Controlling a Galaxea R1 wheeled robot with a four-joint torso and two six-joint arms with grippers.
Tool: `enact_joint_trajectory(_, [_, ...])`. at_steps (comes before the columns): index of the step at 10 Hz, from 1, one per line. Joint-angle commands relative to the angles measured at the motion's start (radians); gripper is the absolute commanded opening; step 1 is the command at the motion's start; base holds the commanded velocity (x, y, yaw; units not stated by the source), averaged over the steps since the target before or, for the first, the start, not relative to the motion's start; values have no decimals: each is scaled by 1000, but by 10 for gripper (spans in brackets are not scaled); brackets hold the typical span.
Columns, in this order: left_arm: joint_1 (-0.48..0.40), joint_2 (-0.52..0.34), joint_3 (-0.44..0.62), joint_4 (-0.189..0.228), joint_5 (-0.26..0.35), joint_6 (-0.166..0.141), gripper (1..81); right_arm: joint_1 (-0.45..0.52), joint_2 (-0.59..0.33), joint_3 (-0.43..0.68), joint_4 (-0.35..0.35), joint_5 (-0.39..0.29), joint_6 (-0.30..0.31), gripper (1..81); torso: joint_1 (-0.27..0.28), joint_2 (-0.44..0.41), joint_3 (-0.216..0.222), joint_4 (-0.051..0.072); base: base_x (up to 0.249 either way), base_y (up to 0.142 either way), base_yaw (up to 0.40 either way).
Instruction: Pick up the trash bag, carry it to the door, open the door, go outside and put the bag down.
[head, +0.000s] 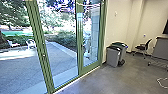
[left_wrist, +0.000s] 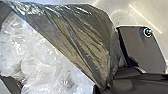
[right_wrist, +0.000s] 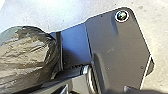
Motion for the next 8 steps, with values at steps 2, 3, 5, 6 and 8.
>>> enact_joint_trajectory(2, [-58, 5, -1, 11, 51, 6, 10, 53, 3, 1, -1, -52, -4, 811, 0, 0, 0, 0, 160, -66, 0])
enact_joint_trajectory(3, [-58, 6, -1, 11, 51, 6, 10, 53, 3, 1, -1, -52, -4, 811, 0, 0, 0, 0, 159, -66, 0])
enact_joint_trajectory(5, [-58, 8, -1, 11, 51, 6, 10, 54, 3, 1, -1, -52, -4, 811, 0, 0, 0, 0, 159, -66, 0])
enact_joint_trajectory(6, [-58, 6, -2, 11, 51, 6, 10, 53, 3, 1, -1, -52, -4, 811, 0, 0, 0, 0, 159, -66, 0])
enact_joint_trajectory(8, [-58, 6, -2, 11, 51, 4, 10, 53, 3, 1, -1, -54, -4, 811, 0, 0, 0, 0, 160, -67, 0])
